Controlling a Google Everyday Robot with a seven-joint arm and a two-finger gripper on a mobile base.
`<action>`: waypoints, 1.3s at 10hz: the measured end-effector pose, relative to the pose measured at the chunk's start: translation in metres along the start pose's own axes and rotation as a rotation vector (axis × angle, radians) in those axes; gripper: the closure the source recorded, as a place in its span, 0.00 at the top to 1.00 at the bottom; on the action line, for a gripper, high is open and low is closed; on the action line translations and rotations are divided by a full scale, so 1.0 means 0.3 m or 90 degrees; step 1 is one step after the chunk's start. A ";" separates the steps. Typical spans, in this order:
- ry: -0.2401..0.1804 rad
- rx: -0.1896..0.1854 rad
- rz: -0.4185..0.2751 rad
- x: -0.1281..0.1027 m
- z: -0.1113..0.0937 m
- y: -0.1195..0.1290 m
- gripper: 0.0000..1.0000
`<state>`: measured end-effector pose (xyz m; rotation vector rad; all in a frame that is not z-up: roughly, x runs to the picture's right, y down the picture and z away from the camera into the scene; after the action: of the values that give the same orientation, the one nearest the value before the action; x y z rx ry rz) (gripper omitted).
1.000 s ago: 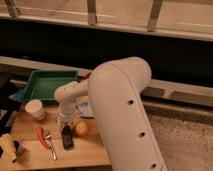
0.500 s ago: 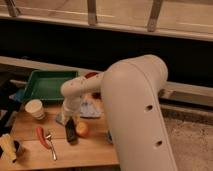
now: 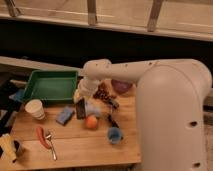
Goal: Place eraser in red bowl
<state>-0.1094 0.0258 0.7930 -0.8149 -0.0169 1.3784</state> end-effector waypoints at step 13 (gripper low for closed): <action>-0.135 -0.009 0.007 -0.388 -0.233 -0.109 0.00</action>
<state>-0.0766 -0.1090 0.8099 -0.6783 -0.1869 1.4721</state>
